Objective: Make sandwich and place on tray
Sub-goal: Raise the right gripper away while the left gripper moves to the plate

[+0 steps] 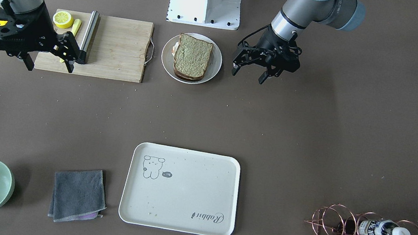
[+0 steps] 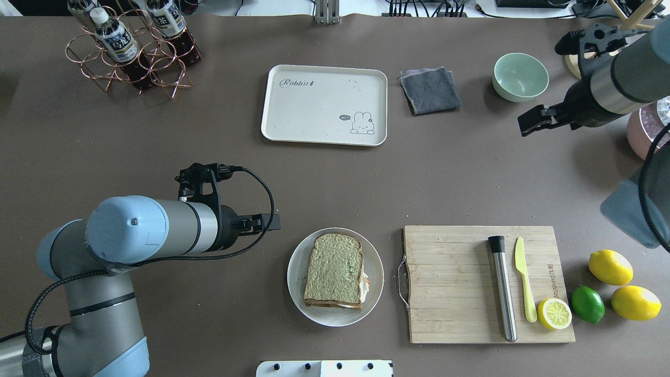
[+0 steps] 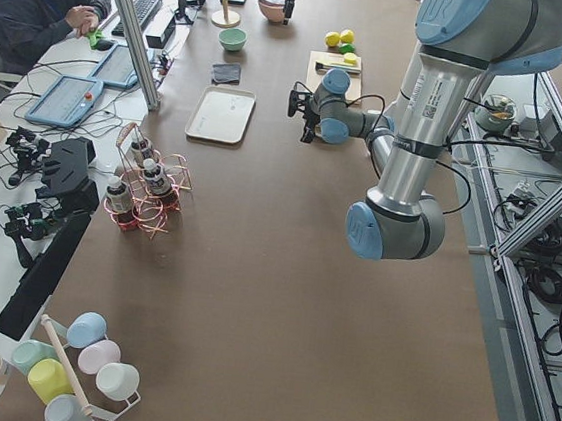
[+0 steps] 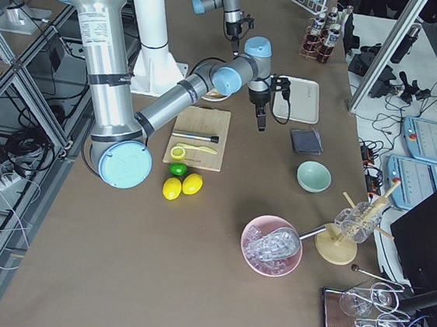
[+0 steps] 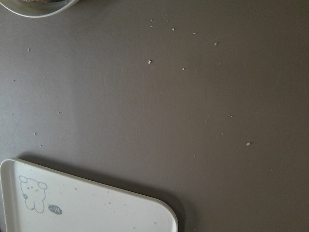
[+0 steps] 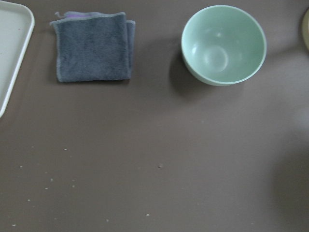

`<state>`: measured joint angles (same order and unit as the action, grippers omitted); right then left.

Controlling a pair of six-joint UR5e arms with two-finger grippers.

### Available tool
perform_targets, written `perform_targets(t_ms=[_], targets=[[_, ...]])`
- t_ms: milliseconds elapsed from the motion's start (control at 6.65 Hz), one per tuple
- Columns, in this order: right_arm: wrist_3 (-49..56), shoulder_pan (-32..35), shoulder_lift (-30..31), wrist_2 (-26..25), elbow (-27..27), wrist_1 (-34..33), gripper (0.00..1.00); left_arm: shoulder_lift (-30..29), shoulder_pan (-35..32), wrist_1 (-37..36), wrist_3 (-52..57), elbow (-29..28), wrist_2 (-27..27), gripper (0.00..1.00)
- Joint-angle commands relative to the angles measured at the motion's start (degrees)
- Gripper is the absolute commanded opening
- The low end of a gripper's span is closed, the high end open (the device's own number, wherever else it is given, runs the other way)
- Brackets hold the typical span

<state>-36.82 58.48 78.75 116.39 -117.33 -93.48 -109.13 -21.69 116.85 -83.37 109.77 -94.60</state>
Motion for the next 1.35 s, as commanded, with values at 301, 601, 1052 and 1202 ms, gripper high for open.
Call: perform_targets(t_ms=[301,601,1052,1202], targets=[[27.6,17.1,12.6,8.8,0.1,-1.3,1.0,-0.6,10.0,0.1,-4.6,-0.4,7.2,0.5],[29.6,18.7,14.2,9.3,0.3,-1.4,1.0,-1.6,11.2,0.3,-4.6,-2.4,7.3,0.4],[29.7,18.9,14.8,9.4,0.3,-1.3,1.0,-3.4,10.9,0.3,-4.4,-4.3,7.2,0.38],[29.7,18.9,14.8,9.4,0.4,-1.4,1.0,-3.4,10.5,0.3,-4.2,-4.6,7.2,0.37]])
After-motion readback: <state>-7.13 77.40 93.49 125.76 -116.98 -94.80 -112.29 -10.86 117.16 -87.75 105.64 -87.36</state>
